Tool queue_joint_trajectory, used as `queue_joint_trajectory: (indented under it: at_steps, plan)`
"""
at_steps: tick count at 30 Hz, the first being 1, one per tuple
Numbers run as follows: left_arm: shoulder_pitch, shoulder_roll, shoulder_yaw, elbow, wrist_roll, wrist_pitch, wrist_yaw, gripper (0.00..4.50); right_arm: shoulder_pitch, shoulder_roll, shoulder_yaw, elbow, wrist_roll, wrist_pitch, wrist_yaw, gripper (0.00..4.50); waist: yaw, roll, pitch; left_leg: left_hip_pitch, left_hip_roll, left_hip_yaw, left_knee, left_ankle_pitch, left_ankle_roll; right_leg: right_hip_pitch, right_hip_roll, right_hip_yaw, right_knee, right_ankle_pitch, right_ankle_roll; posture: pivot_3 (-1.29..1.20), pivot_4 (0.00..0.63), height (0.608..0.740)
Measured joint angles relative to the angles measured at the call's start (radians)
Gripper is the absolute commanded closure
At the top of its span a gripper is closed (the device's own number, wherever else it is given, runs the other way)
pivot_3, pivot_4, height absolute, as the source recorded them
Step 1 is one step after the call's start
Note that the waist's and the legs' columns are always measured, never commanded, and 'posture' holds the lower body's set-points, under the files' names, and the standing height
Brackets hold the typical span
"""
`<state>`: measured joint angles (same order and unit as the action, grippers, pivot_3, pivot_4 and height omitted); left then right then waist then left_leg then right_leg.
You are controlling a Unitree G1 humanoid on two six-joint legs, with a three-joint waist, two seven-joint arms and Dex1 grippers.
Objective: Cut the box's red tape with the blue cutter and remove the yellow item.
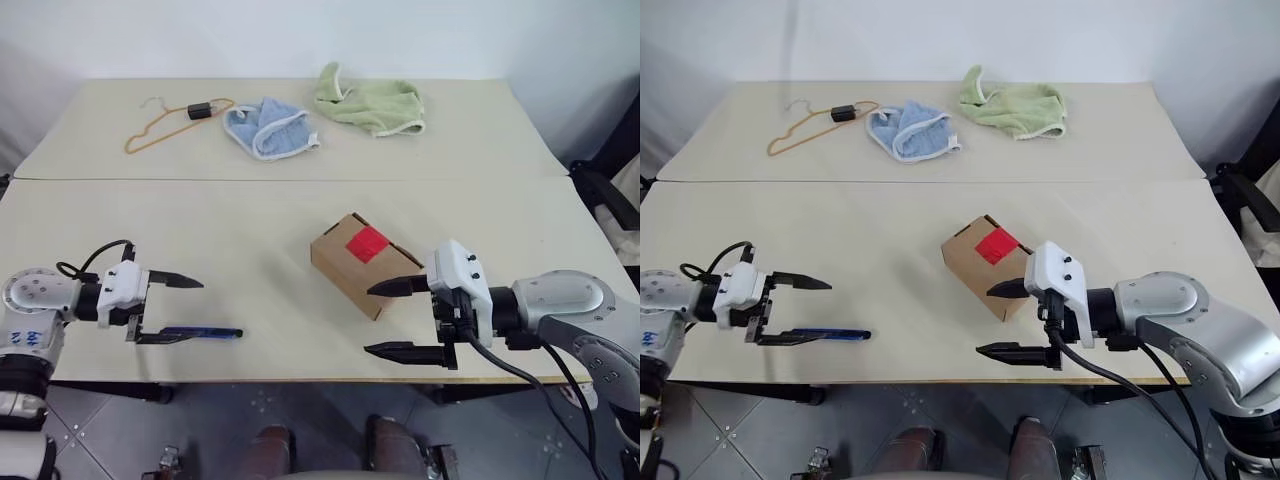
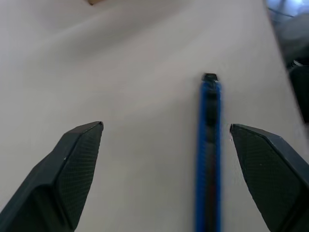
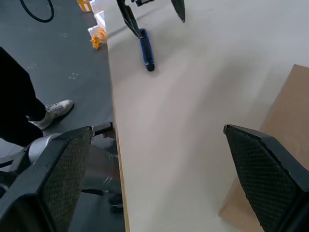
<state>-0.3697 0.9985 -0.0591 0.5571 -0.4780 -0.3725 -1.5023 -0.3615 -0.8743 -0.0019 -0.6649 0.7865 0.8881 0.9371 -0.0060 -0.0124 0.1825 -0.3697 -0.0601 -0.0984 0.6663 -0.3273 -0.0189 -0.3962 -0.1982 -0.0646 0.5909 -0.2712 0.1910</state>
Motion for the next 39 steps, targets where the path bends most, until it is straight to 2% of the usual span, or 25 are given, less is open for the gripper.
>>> queue_joint_trajectory:
  at_steps: [7, 13, 17, 26, 35, 38, 39]
  plan:
    - [0.14, 0.066, 0.01, -0.076, -0.029, 0.021, 0.0, 0.04, 0.029, 0.001, 0.022, 0.013, -0.041, -0.042, 0.001, 0.0, 0.004, 0.0, 0.0, 0.0, 0.001, 0.0, 0.0, 0.0, 0.0, 0.0, 0.001, 0.0, 0.0, 0.0, -0.001, 0.0, 0.15, 0.74]
    - [0.071, 0.005, 0.002, 0.043, 0.067, -0.063, 0.0, 0.04, 0.025, 0.016, 0.046, 0.034, -0.062, -0.059, -0.009, 0.0, 0.01, 0.0, 0.0, 0.0, 0.001, 0.0, 0.001, 0.0, 0.0, 0.0, 0.002, 0.0, 0.0, 0.001, -0.002, 0.0, 0.15, 0.74]
    - [0.01, -0.021, 0.0, 0.093, 0.112, -0.089, 0.0, 0.9, 0.026, 0.016, 0.046, 0.036, -0.064, -0.06, -0.012, 0.0, 0.008, 0.0, 0.0, 0.001, 0.002, 0.001, 0.0, 0.0, -0.001, 0.0, 0.002, 0.0, 0.001, 0.001, -0.002, 0.0, 0.15, 0.74]
    - [-0.038, -0.021, 0.0, 0.171, 0.151, -0.102, 0.0, 3.6, 0.039, 0.011, 0.045, 0.04, -0.091, -0.063, -0.017, 0.0, 0.006, 0.001, 0.0, 0.002, 0.002, 0.001, 0.0, 0.001, -0.002, 0.0, 0.003, 0.0, 0.002, 0.001, -0.003, 0.0, 0.15, 0.74]
    - [-0.035, -0.015, 0.0, 0.168, 0.156, -0.099, 0.0, 3.6, 0.04, 0.011, 0.044, 0.044, -0.117, -0.076, -0.017, 0.0, 0.005, 0.001, 0.0, 0.002, 0.003, 0.001, 0.0, 0.001, -0.002, 0.0, 0.003, 0.0, 0.002, 0.002, -0.003, 0.0, 0.15, 0.74]
    - [-0.034, -0.015, 0.002, 0.166, 0.158, -0.112, 0.0, 4.14, 0.04, 0.011, 0.044, 0.045, -0.119, -0.077, -0.017, 0.0, 0.005, 0.001, 0.0, 0.002, 0.003, 0.001, 0.0, 0.001, -0.002, 0.0, 0.003, 0.001, 0.002, 0.002, -0.003, 0.0, 0.15, 0.74]
    - [-0.035, -0.013, 0.002, 0.167, 0.163, -0.116, 0.0, 4.14, 0.04, 0.011, 0.044, 0.046, -0.12, -0.077, -0.017, 0.0, 0.005, 0.001, 0.0, 0.002, 0.003, 0.001, 0.0, 0.001, -0.002, 0.0, 0.003, 0.001, 0.002, 0.002, -0.003, 0.0, 0.15, 0.74]
